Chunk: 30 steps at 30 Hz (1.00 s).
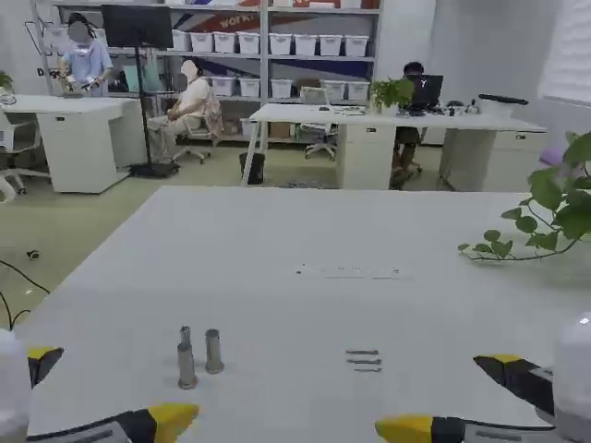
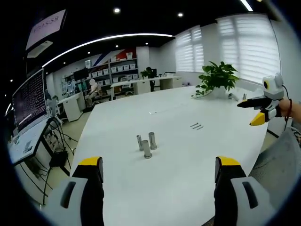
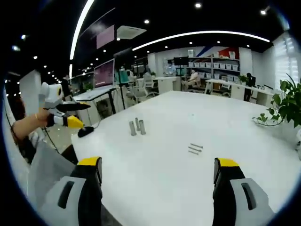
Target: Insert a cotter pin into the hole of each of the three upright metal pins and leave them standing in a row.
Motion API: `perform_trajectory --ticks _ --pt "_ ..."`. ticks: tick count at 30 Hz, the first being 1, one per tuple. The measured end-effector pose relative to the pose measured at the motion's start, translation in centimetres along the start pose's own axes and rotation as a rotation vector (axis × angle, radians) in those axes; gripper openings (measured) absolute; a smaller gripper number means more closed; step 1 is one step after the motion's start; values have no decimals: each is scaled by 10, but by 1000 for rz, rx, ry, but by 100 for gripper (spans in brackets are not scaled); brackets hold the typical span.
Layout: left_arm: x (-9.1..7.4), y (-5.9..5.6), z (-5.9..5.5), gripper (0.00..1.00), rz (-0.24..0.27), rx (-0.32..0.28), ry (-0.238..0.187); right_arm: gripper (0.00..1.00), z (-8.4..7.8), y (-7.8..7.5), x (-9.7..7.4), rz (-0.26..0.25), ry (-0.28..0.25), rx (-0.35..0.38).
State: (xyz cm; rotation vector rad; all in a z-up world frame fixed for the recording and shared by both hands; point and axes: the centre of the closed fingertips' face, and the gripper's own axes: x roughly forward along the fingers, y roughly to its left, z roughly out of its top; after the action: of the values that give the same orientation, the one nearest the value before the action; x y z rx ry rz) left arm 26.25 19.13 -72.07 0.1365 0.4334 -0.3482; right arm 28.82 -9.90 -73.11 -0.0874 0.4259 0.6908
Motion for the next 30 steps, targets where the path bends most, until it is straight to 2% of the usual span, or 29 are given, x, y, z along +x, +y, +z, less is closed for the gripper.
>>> perform_trajectory --ticks 6,14,19,30 --pt "-2 0 -2 97 -1 5 1 97 0 0 0 2 -5 -8" --pt "-4 4 -3 93 17 -8 -1 96 1 0 0 1 -9 16" --pt "-6 5 -2 92 29 7 -4 95 2 0 0 -2 -18 21" --pt "-8 4 -4 90 36 -5 -5 94 -1 4 3 1 -6 2"
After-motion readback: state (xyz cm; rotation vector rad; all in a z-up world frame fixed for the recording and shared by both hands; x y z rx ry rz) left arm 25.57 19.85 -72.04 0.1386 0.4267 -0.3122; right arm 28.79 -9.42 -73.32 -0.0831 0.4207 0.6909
